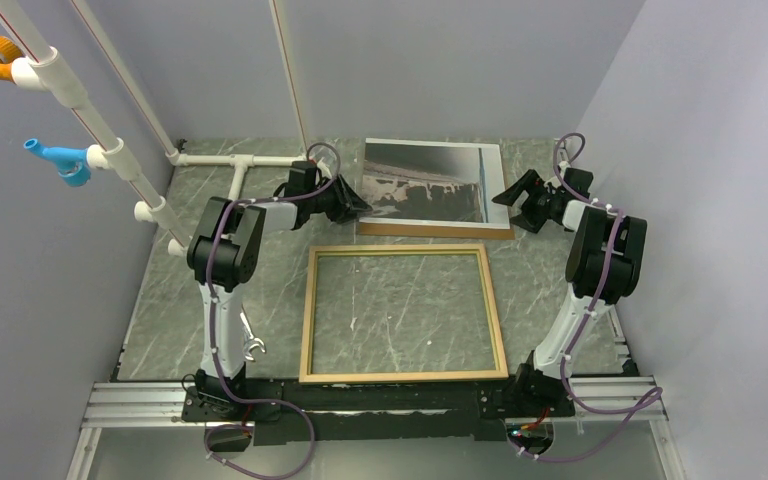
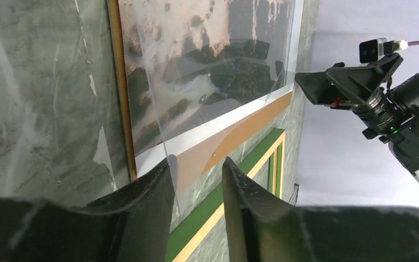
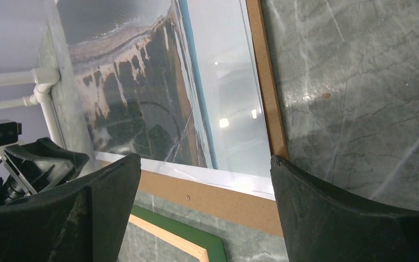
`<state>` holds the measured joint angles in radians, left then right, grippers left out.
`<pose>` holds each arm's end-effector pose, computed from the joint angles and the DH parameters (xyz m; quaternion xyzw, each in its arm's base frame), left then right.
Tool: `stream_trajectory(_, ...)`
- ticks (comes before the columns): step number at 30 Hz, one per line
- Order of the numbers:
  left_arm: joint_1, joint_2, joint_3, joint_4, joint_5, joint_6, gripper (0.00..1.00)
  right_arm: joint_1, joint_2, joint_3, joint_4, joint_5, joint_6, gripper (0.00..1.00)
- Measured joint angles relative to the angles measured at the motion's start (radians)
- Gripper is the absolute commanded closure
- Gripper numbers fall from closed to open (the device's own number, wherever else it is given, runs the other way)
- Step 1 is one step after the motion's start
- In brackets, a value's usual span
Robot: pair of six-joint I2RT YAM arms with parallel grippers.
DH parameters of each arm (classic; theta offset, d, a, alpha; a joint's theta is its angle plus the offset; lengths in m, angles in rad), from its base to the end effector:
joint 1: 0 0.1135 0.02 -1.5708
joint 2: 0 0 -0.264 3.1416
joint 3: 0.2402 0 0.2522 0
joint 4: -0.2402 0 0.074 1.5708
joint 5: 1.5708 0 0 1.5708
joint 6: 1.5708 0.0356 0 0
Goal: Put the photo into the frame
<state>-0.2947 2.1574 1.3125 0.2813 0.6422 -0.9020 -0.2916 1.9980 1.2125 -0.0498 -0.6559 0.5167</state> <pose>0.4342 -0.1541 0.1352 -0.1032 0.8386 -0.4863 0.2227 0.4024 -0.0981 0.1472 0.2409 0.8578 0.3369 0.3044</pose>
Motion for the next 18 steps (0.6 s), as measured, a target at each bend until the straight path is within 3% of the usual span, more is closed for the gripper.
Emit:
stream_trajectory(8, 0.003, 0.0, 0.0, -0.026, -0.022, 0.024, 1.0, 0.0, -0.007, -0.002, -0.002, 0.002, 0.0, 0.09)
stream_trajectory(12, 0.002, -0.018, -0.015, -0.031, -0.026, 0.026, 1.0, 0.002, -0.029, -0.018, -0.029, 0.011, -0.001, 0.07)
stream_trajectory(14, 0.002, -0.047, -0.038, -0.04, -0.026, 0.025, 1.0, 0.005, -0.045, -0.027, -0.053, 0.022, -0.002, 0.01)
stream_trajectory(18, -0.004, -0.144, -0.098, -0.045, -0.029, 0.023, 1.0, 0.011, -0.082, -0.036, -0.109, 0.036, -0.011, 0.0)
